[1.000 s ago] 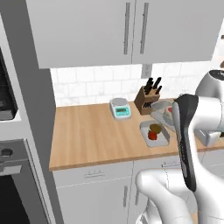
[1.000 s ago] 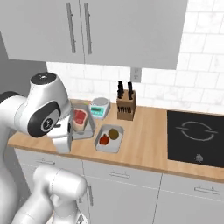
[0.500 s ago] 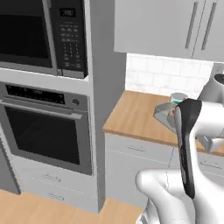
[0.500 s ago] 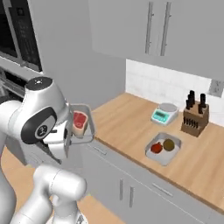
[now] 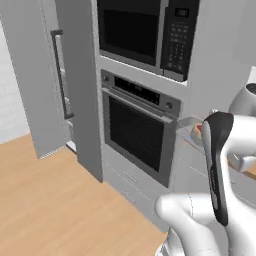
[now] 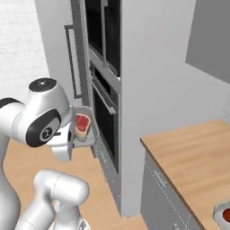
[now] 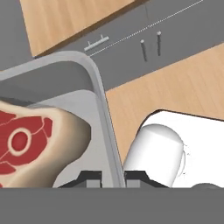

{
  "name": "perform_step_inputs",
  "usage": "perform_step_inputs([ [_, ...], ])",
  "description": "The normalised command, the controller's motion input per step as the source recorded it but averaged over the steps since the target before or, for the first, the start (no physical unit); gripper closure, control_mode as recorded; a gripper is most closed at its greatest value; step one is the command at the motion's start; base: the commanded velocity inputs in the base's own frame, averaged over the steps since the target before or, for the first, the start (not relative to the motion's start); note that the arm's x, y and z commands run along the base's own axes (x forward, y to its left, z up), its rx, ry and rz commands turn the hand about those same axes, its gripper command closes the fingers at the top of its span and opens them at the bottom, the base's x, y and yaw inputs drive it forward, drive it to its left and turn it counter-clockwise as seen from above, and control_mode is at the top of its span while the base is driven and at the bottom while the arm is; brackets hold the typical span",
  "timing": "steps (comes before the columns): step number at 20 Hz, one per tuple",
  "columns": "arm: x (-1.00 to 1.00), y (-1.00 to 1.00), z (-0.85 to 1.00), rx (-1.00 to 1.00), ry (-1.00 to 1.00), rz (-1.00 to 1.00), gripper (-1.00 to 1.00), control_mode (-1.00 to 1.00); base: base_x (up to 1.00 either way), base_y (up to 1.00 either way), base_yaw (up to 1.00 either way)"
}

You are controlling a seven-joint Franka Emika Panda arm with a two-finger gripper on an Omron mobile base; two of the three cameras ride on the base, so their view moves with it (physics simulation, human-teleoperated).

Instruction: Take the meat container that has the steak and place it on the second highest rack of the freezer. Then take the vegetable container that has the tomato and avocado and place it on the highest rack of the freezer.

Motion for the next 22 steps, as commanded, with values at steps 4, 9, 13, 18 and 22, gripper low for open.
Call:
perform_step_inputs([
  [4,0.0,0.0,0.0,0.0,0.0,0.0,1.0,1.0,0.96,1.0,0.27],
  [9,0.0,0.0,0.0,0.0,0.0,0.0,1.0,1.0,1.0,0.88,0.17],
  [13,0.0,0.0,0.0,0.0,0.0,0.0,1.0,1.0,0.96,0.6,0.05],
  [18,0.0,0.0,0.0,0.0,0.0,0.0,1.0,1.0,0.88,0.59,0.0],
  [22,0.0,0.0,0.0,0.0,0.0,0.0,1.0,1.0,0.85,0.73,0.0],
])
